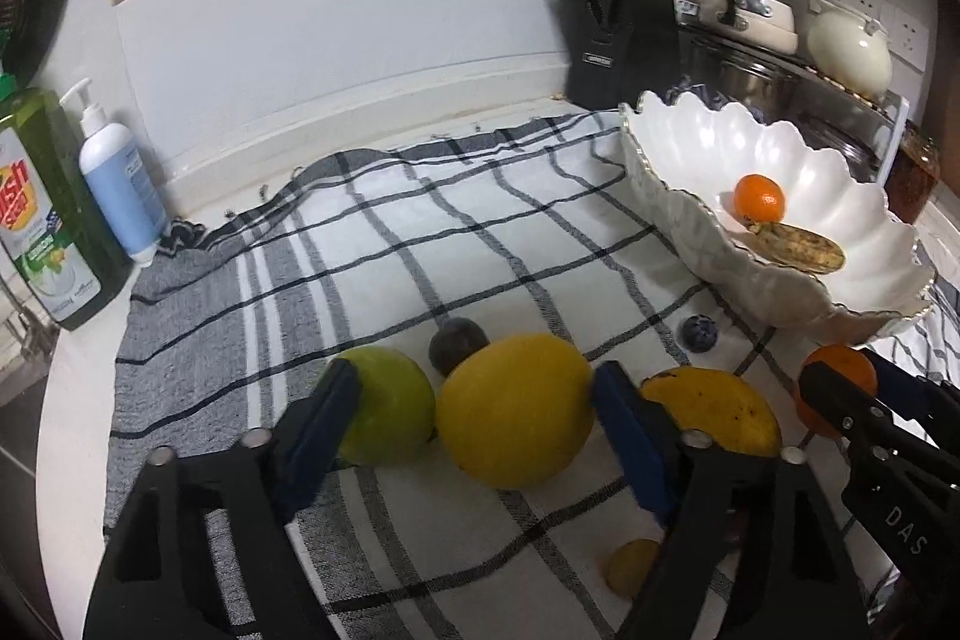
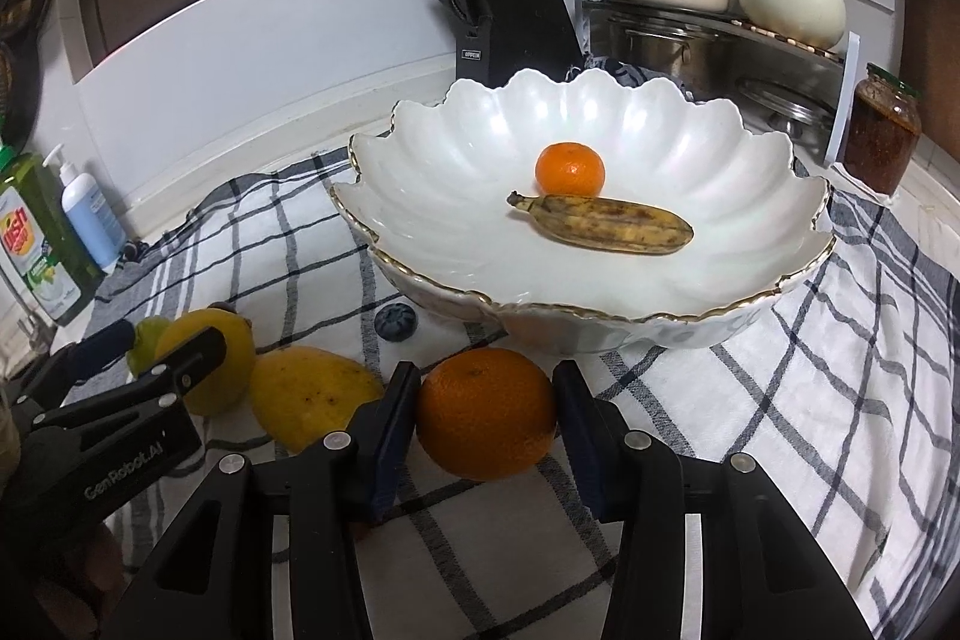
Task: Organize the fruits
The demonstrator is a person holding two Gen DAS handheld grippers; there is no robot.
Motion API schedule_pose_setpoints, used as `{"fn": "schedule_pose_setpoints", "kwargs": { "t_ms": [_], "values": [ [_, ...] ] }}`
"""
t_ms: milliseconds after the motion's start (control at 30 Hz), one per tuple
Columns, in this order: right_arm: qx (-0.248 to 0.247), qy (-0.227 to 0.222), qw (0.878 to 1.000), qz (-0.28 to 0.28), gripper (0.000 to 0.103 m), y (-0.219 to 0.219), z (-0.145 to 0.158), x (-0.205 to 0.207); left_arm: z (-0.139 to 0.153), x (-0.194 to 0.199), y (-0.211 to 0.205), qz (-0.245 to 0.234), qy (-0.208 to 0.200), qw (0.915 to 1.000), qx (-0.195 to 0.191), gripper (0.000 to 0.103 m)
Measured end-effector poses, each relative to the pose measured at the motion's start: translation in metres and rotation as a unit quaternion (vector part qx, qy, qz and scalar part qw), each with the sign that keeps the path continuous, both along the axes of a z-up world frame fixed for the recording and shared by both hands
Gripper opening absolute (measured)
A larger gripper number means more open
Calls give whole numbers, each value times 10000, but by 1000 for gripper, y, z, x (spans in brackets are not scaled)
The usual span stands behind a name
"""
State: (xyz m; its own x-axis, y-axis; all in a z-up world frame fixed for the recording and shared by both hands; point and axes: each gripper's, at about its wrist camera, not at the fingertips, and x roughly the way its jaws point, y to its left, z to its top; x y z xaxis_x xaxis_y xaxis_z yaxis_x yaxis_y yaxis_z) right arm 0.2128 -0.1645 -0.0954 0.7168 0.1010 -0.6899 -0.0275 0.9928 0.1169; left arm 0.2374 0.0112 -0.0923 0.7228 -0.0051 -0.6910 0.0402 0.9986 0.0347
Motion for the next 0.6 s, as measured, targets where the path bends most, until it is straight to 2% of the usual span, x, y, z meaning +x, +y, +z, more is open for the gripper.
{"fn": "schedule_pose_setpoints", "kwargs": {
  "t_ms": [367,600],
  "values": [
    [22,-10,10000,-26,47,-1,3,-3,3,-2,-5,-150,-22,9999,-32,71],
    [21,-2,10000,-37,47,-2,4,-4,2,3,-10,-263,-14,9996,-32,71]
  ]
}}
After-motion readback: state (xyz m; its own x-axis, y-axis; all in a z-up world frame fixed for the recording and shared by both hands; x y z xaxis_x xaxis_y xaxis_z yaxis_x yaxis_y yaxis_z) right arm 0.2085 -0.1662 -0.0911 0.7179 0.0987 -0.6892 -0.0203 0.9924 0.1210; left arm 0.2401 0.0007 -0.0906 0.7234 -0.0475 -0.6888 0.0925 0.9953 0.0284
